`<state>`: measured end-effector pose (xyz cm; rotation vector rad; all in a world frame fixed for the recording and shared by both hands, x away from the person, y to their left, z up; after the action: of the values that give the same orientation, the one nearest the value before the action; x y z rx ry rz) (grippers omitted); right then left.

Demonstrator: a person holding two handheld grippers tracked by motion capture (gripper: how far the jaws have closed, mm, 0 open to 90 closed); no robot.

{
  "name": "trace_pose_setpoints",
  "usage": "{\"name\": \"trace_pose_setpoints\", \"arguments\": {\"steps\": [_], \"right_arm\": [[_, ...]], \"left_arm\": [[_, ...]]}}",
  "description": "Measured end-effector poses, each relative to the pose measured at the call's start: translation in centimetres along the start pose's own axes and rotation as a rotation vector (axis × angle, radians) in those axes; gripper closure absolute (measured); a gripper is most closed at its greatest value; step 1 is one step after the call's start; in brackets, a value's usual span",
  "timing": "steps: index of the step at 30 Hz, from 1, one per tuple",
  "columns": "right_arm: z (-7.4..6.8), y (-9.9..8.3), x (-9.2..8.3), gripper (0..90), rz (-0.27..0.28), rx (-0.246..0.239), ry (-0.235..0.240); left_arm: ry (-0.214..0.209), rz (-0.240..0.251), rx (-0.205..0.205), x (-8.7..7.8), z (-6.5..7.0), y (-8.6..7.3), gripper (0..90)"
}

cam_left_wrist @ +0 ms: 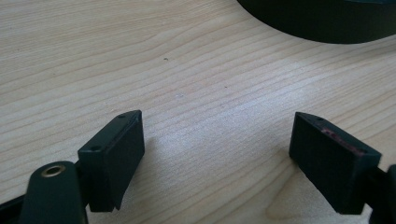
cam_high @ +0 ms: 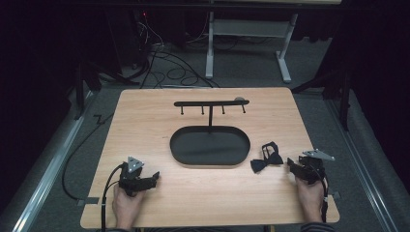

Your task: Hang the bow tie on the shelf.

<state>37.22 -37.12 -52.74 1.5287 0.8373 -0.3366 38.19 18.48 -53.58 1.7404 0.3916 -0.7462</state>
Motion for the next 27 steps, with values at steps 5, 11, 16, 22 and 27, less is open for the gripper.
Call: {"name": "trace_pose_setpoints", "arguments": {"steps": [5, 11, 16, 22, 27], "right_arm": [[-0.05, 0.01, 0.02, 52.4, 0.001, -0.003, -0.002], [-0.04, -0.02, -0.02, 52.1, -0.001, 0.000, 0.003], [0.10, -0.11, -0.19, 52.5, 0.001, -0.004, 0.027], [0.01, -0.13, -0.16, 52.9, 0.001, -0.009, 0.020], [-0.01, -0.14, -0.18, 54.6, -0.004, -0.021, 0.019]], "left_arm": [[0.000, 0.000, 0.000, 0.00, 0.00, 0.00, 18.6], [0.000, 0.000, 0.000, 0.00, 0.00, 0.00, 18.6], [0.000, 0.000, 0.000, 0.00, 0.00, 0.00, 18.6], [0.000, 0.000, 0.000, 0.00, 0.00, 0.00, 18.6], [0.000, 0.000, 0.000, 0.00, 0.00, 0.00, 18.6]]}}
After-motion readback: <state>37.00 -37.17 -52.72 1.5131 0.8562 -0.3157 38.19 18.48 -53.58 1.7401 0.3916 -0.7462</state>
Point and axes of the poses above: each handheld gripper's, and its own axes: x roughly forward along the jaws, y roughly out of its top, z roughly to its right, the point moved 4 cm from there along x, roughly forward along the jaws, and after that the axes turned 15 degrees about y, right-handed, at the moved point
